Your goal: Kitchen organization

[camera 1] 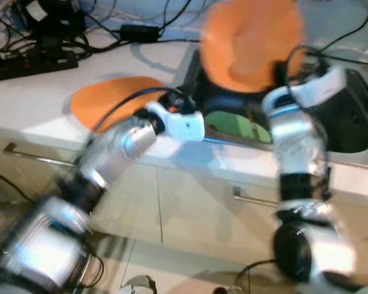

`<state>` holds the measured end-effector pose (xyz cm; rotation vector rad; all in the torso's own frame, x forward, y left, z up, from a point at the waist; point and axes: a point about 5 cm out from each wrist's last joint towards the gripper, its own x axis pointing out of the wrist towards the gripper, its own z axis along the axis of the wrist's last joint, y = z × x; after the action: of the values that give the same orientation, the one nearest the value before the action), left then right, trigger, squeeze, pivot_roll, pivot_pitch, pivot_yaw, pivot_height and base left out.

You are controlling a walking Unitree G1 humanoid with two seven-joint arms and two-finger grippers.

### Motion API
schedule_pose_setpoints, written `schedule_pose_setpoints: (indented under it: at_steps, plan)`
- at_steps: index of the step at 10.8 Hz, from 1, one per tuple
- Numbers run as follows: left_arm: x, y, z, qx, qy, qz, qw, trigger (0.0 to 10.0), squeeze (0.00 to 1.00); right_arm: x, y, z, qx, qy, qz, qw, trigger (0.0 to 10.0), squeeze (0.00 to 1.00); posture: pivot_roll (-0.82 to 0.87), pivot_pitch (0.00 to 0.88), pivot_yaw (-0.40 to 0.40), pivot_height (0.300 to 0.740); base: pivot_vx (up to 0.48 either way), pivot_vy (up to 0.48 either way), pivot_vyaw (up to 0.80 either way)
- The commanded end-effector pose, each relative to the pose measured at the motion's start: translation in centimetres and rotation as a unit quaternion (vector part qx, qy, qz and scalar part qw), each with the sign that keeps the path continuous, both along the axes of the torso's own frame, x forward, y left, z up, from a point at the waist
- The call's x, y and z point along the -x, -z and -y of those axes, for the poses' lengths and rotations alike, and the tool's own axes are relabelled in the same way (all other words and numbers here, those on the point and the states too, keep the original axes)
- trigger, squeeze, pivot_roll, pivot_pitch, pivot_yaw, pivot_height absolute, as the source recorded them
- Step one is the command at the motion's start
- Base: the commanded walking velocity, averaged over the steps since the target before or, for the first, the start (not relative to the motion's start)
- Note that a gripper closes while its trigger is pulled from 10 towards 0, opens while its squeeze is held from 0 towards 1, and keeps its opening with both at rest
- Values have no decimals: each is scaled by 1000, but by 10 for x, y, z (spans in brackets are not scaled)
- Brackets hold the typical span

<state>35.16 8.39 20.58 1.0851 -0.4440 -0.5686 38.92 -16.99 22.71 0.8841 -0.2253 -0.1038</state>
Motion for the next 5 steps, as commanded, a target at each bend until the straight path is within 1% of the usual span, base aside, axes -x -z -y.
schedule_pose_setpoints:
  at_steps: [1,2,3,4,5]
  plan:
    - [3,-5,4,85,-5,-46,995,10000,0,-4,-3,3,59,19,-8,998,10000,0,90,52,-27,740,0,0,0]
    - [6,0,7,165,-11,-106,980,10000,0,-7,1,7,110,28,-23,993,10000,0,92,53,-29,740,0,0,0]
    - [11,8,13,249,-8,-195,949,10000,0,-11,4,9,158,32,-34,986,10000,0,102,49,-32,740,0,0,0]
    - [20,16,20,319,5,-281,905,10000,0,-14,4,9,213,34,-33,976,10000,0,106,46,-32,740,0,0,0]
    - [25,20,23,334,8,-314,889,10000,0,-16,4,8,247,32,-36,968,10000,0,108,42,-32,740,0,0,0]
